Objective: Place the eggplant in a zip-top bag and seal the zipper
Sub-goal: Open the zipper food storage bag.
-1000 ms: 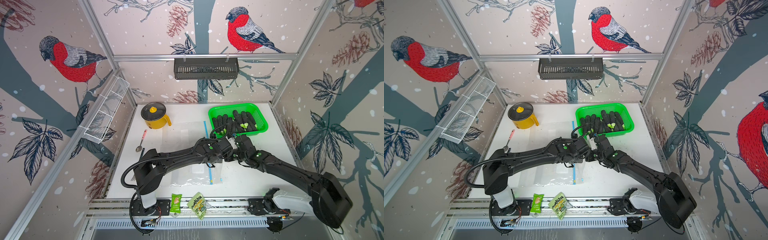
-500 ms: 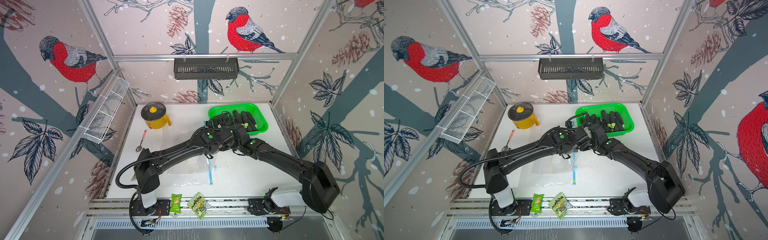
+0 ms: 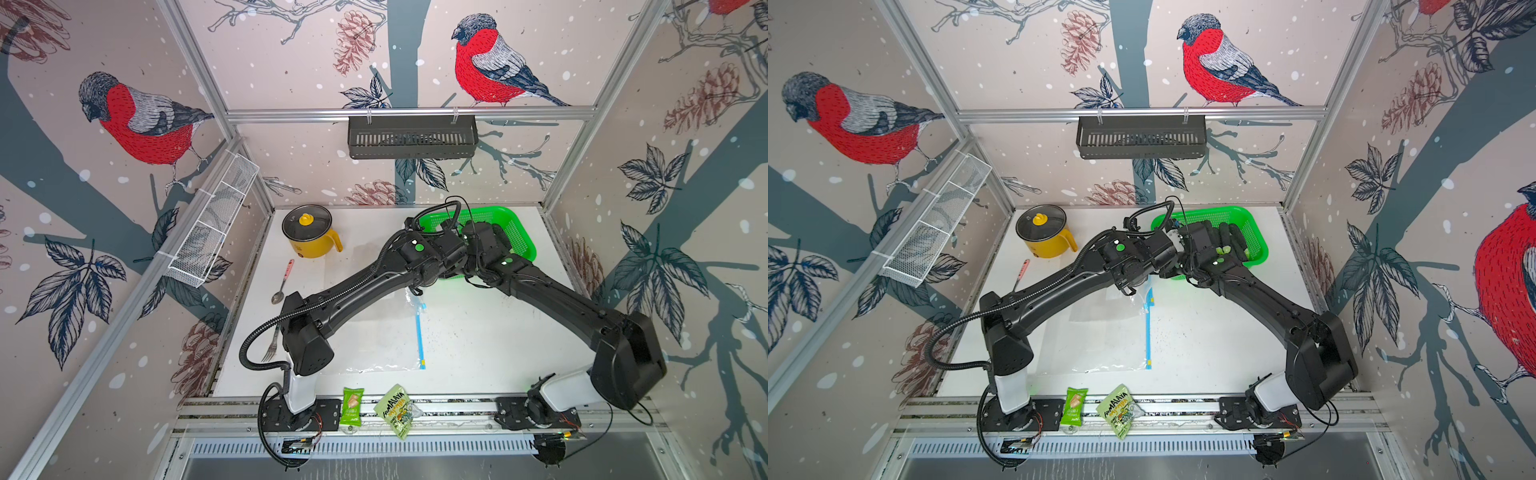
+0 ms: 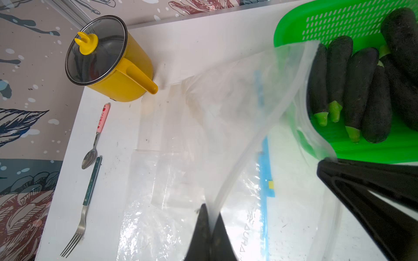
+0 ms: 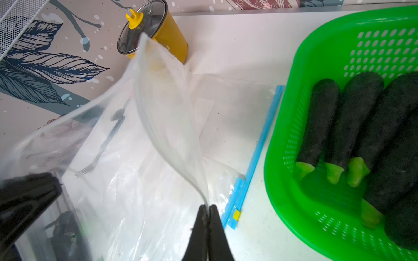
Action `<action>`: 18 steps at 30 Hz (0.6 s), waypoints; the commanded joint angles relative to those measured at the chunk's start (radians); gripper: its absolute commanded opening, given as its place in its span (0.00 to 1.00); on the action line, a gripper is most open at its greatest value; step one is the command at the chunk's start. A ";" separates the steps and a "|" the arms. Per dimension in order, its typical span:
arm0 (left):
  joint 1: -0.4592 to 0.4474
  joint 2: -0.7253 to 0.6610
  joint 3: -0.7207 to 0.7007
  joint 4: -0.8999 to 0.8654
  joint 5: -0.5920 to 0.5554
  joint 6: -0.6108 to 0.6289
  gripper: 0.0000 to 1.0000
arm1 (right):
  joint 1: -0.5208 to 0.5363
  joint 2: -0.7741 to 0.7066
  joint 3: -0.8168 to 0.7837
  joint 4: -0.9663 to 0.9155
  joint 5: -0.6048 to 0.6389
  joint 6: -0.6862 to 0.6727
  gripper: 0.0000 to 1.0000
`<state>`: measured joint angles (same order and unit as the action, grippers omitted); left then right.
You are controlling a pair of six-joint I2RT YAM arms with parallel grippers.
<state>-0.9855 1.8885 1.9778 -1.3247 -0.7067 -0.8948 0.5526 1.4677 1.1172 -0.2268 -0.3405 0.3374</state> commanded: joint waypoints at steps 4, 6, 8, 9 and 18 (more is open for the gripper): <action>0.019 -0.034 -0.029 0.036 0.002 0.045 0.00 | -0.013 0.010 -0.001 -0.012 -0.028 -0.019 0.04; 0.038 -0.033 -0.034 0.058 0.019 0.068 0.00 | -0.011 0.015 -0.001 -0.001 -0.035 -0.014 0.06; 0.067 -0.036 -0.036 0.076 0.041 0.091 0.00 | -0.006 0.016 0.002 0.014 -0.037 -0.014 0.11; 0.076 -0.040 -0.038 0.088 0.044 0.102 0.00 | -0.006 0.019 0.005 0.019 -0.041 -0.015 0.13; 0.108 -0.041 -0.033 0.124 0.066 0.149 0.00 | -0.086 -0.004 0.056 -0.010 -0.072 -0.050 0.48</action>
<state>-0.8806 1.8503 1.9438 -1.2064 -0.6472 -0.7612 0.4992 1.4799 1.1606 -0.2310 -0.3939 0.3111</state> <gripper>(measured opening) 0.050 0.448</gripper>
